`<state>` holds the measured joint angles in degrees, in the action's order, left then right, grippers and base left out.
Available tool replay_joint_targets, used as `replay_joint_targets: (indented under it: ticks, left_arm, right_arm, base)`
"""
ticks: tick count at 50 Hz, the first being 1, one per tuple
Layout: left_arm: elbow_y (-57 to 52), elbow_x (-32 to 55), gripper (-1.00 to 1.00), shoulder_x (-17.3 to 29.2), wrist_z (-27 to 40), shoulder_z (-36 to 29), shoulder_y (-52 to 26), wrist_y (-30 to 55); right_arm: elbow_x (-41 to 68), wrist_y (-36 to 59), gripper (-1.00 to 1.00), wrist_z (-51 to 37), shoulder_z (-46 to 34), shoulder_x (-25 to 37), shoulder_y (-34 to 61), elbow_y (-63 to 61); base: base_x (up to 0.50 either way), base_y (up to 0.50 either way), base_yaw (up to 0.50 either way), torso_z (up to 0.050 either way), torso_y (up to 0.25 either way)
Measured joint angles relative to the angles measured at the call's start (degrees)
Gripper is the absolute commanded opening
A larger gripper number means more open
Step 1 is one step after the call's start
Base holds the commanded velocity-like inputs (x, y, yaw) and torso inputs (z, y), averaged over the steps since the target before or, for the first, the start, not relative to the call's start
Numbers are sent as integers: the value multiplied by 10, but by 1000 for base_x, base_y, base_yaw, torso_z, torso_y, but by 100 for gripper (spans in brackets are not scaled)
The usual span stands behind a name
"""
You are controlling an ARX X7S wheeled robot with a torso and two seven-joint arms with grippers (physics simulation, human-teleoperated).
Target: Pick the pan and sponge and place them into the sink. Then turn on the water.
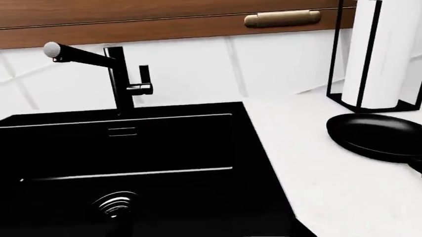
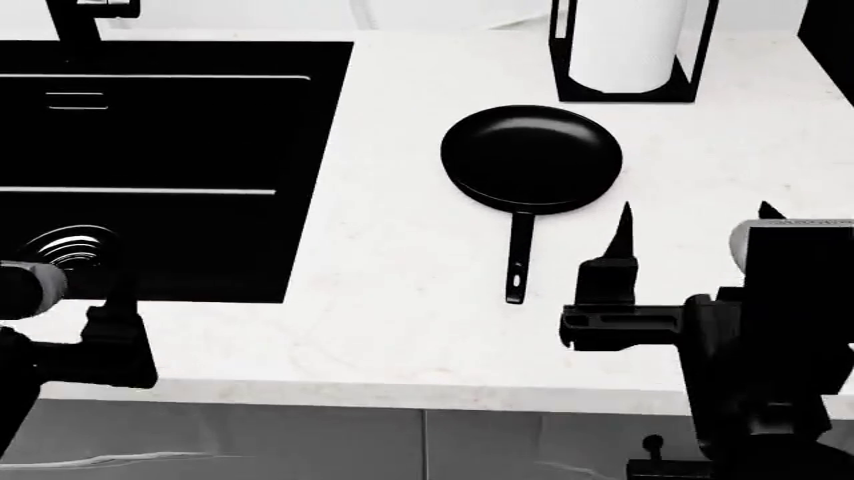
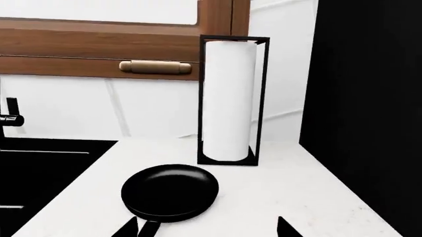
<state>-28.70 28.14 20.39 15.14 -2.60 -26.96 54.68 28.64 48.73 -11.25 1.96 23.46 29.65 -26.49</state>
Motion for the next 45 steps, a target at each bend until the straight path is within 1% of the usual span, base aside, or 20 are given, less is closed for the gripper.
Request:
replay_joint_targets:
  ticks: [5, 12, 31, 38, 45]
  left_arm:
    - [1, 19, 100, 14, -6, 18, -23, 36]
    - [-4, 40, 100, 31, -10, 41, -42, 74]
    - [4, 50, 100, 47, -17, 39, -53, 91]
    - [2, 54, 100, 51, -18, 41, -53, 93]
    - [3, 55, 100, 53, -18, 40, -52, 92]
  right_arm:
    - [17, 26, 100, 9, 17, 15, 19, 7]
    - [28, 45, 100, 18, 26, 34, 28, 12]
    - [43, 67, 100, 24, 47, 56, 23, 13]
    - [43, 66, 100, 24, 49, 58, 15, 12]
    - [45, 65, 100, 23, 52, 60, 4, 10]
  base:
    - [148, 0, 0, 0, 0]
    - [353, 0, 0, 0, 0]
    - [378, 9, 0, 0, 0]
    - [291, 261, 0, 0, 0]
    - [97, 357, 0, 0, 0]
